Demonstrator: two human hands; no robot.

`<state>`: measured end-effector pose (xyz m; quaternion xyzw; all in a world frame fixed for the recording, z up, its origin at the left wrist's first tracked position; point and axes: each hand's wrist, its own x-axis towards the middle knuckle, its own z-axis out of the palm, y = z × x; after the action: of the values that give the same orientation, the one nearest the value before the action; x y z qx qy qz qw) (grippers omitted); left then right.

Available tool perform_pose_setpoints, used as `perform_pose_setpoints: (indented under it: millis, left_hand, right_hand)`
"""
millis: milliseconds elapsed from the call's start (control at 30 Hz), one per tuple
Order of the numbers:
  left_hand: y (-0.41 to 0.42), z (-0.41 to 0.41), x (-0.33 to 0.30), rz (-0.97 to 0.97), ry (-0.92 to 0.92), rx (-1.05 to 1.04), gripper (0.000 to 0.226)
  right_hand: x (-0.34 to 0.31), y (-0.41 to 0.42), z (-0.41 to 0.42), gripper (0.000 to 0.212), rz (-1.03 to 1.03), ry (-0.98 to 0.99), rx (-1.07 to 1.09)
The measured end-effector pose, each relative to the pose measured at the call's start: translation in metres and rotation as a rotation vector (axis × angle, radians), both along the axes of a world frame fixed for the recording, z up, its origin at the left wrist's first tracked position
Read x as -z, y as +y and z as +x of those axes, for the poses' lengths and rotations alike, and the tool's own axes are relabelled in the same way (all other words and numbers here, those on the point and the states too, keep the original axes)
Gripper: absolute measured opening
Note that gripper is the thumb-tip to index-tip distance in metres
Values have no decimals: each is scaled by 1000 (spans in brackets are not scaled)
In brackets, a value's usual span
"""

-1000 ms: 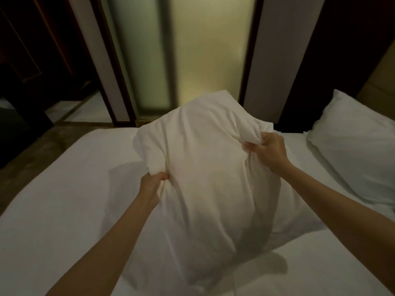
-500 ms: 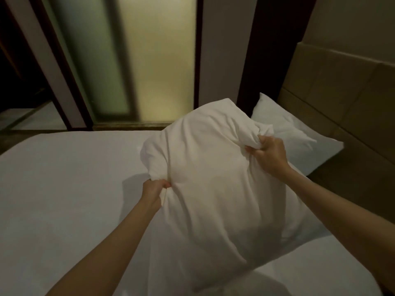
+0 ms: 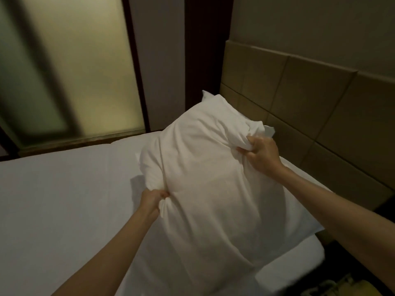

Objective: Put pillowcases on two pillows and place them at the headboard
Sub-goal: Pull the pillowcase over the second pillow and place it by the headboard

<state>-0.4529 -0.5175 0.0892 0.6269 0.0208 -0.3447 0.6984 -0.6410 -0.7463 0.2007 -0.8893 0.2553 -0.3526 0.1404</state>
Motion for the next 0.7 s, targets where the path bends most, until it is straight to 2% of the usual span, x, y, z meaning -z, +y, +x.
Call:
perform_pose_setpoints:
  millis: [167, 300, 467, 567, 700]
  left_hand:
    - [-53, -6, 12, -9, 33, 173, 47]
    - [-106, -28, 19, -14, 34, 272, 49]
    - [-180, -58, 28, -27, 44, 413, 45]
    - [-238, -85, 37, 33, 35, 514, 45]
    - [-308, -119, 53, 173, -49, 747, 44]
  right_hand:
    - [-15, -23, -25, 6, -228, 143, 153]
    - [-26, -51, -54, 9, -324, 222, 266]
    - [-34, -94, -91, 3, -412, 268, 301]
    - [-29, -136, -116, 6, -479, 286, 308]
    - [-8, -204, -153, 8, -569, 321, 315]
